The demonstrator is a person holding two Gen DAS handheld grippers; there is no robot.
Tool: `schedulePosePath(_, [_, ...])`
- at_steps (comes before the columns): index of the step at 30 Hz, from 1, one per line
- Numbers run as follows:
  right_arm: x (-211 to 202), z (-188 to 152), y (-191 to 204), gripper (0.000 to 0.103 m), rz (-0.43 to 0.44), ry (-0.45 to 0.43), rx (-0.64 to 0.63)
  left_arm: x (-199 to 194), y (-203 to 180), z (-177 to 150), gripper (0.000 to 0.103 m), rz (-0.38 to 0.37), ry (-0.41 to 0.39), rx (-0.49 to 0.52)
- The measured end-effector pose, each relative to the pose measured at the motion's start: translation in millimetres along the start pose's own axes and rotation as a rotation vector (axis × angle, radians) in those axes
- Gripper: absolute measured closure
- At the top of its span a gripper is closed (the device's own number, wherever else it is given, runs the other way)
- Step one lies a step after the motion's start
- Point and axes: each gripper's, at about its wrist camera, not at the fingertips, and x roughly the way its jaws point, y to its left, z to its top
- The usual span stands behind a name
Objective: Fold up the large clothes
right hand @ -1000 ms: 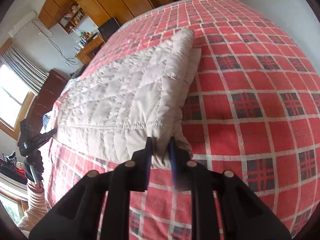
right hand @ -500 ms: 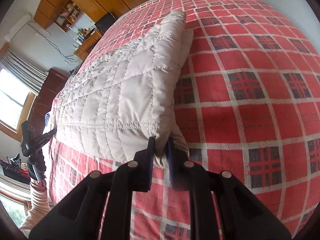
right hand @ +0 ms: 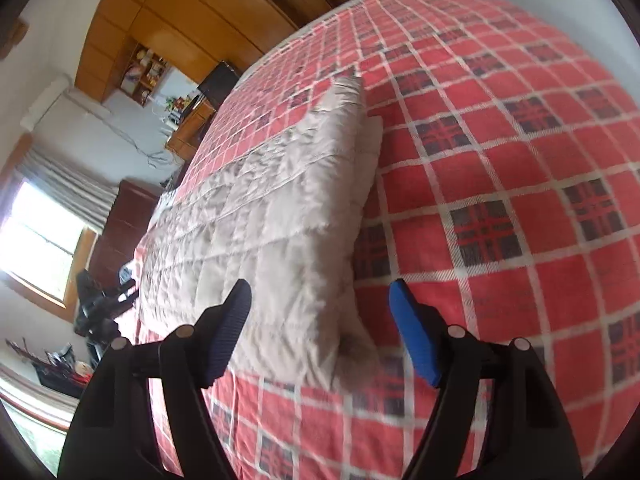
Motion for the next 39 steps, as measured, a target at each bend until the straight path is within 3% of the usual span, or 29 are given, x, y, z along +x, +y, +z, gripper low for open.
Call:
schedulePosePath(7, [32,12,-26,0.028,0.083,0.05,0.079,30,26,13,0.041,-0.133,0.029,-0.094])
schedulePosePath(14, [54,18,-26,0.025,0.136,0.066,0.076,63,32,22,0.035,-0.186,0.065,-0.102])
schedulePosePath(18, [70,19,-5,0.039,0.148,0.108,0.009,74,19,21,0.034,-0.213,0.095,-0.064])
schedulePosePath(21, [82,20,6,0.042,0.123,0.117,-0.024,81,3,15,0.035,-0.166,0.102,0.001])
schedulePosePath(22, [83,21,9,0.043,0.12,0.117,-0.027,81,-1,14,0.044,-0.148,0.097,0.015])
schedulePosePath(25, [81,22,12,0.066,0.157,0.106,-0.005,81,-4,13,0.066,-0.177,0.1,-0.006])
schedulePosePath(26, [77,22,13,0.074,0.175,0.098,-0.003,80,-6,12,0.071,-0.186,0.094,-0.008])
schedulePosePath(28, [67,22,20,0.08,0.185,0.078,-0.017,75,-12,10,0.077,-0.188,0.074,0.003])
schedulePosePath(34, [27,16,44,0.086,0.187,0.036,-0.061,52,-26,7,0.081,-0.24,0.039,0.005])
schedulePosePath(39, [-24,3,53,0.086,0.178,-0.001,-0.111,15,-55,-16,0.081,-0.272,0.042,0.068])
